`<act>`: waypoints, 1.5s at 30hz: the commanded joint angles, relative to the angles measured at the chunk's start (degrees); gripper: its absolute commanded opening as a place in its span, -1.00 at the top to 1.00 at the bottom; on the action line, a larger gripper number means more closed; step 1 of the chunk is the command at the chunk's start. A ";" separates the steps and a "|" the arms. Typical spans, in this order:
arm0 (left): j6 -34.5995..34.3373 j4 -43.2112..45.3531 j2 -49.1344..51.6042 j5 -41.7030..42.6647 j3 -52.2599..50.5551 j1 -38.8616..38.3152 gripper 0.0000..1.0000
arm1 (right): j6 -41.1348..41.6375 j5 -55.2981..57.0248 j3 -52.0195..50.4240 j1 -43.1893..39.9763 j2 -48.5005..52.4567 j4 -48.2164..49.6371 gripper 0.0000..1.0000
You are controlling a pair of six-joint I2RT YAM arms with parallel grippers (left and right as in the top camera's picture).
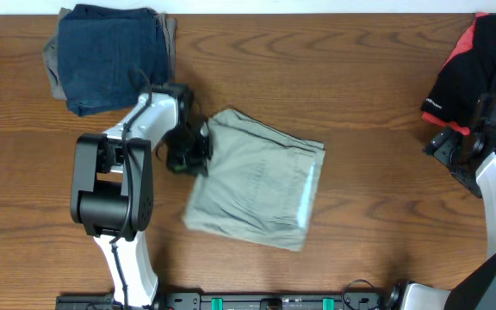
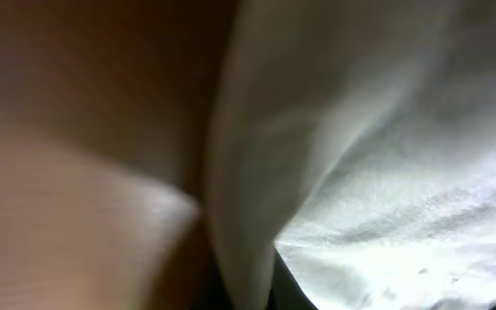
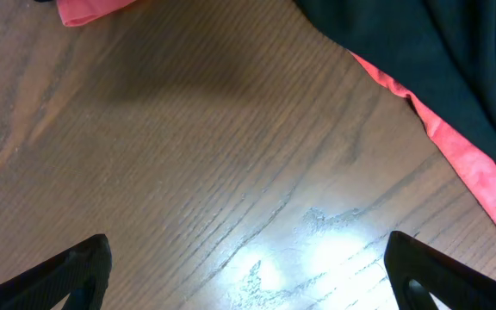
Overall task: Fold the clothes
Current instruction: 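Drag the folded trousers up-left beside the jeans stack with the left gripper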
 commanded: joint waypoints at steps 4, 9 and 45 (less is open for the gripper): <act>1.40 0.07 0.28 -16.41 13.57 0.37 0.88 | -0.68 0.42 0.42 -0.33 -0.61 0.00 -0.98; 1.95 2.12 0.28 -21.57 21.09 0.68 0.88 | -0.68 0.42 0.42 -0.33 -0.61 0.00 -0.98; -25.68 27.54 -7.85 -23.45 25.03 11.21 0.88 | -0.68 0.42 0.42 -0.33 -0.61 0.00 -0.99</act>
